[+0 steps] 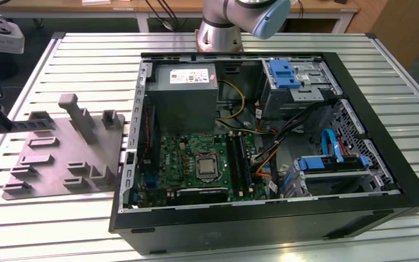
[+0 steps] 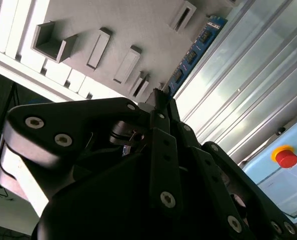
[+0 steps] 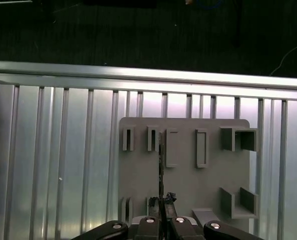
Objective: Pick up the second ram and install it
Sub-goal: 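Pick up the second ram and move it above second insertion slot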
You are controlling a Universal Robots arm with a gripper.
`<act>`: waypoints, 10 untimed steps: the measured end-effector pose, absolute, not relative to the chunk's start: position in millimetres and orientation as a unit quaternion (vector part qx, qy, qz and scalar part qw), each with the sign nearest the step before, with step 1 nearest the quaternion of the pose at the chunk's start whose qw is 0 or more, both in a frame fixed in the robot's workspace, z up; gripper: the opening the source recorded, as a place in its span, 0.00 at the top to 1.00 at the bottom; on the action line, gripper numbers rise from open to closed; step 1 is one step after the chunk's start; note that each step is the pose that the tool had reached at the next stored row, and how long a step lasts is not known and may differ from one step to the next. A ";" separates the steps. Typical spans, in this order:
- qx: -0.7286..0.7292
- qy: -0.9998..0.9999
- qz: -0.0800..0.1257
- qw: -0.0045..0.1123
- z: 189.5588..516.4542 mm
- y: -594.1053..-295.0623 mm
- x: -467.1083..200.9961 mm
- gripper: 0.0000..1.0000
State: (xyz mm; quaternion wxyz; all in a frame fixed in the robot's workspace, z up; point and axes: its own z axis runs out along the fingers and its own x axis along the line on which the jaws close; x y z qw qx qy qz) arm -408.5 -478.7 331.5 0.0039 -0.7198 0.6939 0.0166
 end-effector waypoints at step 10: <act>-0.720 0.694 0.017 0.004 342.8 -478.7 -408.5 0.86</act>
